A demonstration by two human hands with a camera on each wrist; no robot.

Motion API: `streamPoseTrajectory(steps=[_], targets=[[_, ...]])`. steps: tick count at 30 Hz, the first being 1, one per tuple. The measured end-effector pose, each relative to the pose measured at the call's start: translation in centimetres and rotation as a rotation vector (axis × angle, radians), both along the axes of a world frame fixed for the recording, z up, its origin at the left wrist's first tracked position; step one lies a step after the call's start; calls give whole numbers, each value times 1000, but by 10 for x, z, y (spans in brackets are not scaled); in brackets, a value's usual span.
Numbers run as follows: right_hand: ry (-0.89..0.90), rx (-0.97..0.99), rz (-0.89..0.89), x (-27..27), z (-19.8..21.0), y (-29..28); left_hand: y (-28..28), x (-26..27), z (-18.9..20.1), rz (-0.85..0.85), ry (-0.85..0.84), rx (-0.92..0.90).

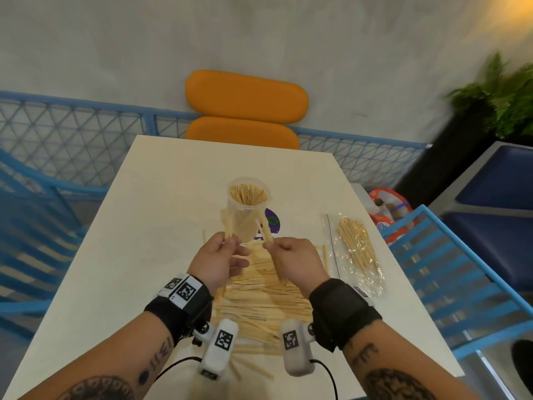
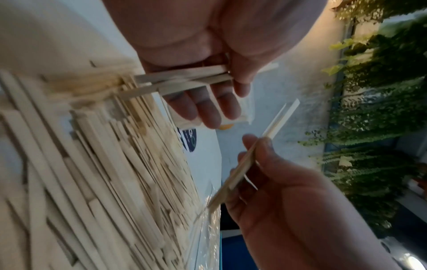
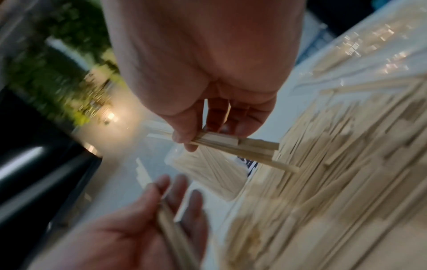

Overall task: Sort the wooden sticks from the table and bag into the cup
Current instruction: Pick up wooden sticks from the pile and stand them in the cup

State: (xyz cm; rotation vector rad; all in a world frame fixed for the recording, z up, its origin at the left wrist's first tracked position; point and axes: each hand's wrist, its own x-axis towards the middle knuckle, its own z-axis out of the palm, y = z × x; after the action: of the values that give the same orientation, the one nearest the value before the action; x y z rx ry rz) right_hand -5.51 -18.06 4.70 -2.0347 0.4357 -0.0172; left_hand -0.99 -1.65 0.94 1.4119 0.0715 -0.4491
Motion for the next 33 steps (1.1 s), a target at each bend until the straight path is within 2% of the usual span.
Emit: streamPoseTrajectory(steps=[2,5,11,15,20,23,26,27,29,31,33], targets=[[0,178,-54,0,7,0,-13,-3,6,-43,-8,-3],[30,336,-57,1,11,0,-29,-7,16,-70,-3,-43],[92,468,-161,9,17,-1,-40,-5,17,-114,-34,-29],[142,453,-80,12,21,-4,-42,-1,14,-210,28,-70],[192,257,44,21,21,-14,-39,5,9,-267,69,-55],[84,185,-22,27,19,-13,-38,8,7,-285,22,31],[-79,259,-124,36,22,-11,-39,8,9,-328,-13,65],[-117,279,-118,39,23,-10,-39,8,11,-358,-23,66],[-178,199,-61,45,21,-7,-42,6,18,-399,-28,39],[-196,88,13,46,17,-2,-43,7,23,-397,-29,-1],[-192,70,48,45,15,0,-42,9,25,-377,-15,-36]])
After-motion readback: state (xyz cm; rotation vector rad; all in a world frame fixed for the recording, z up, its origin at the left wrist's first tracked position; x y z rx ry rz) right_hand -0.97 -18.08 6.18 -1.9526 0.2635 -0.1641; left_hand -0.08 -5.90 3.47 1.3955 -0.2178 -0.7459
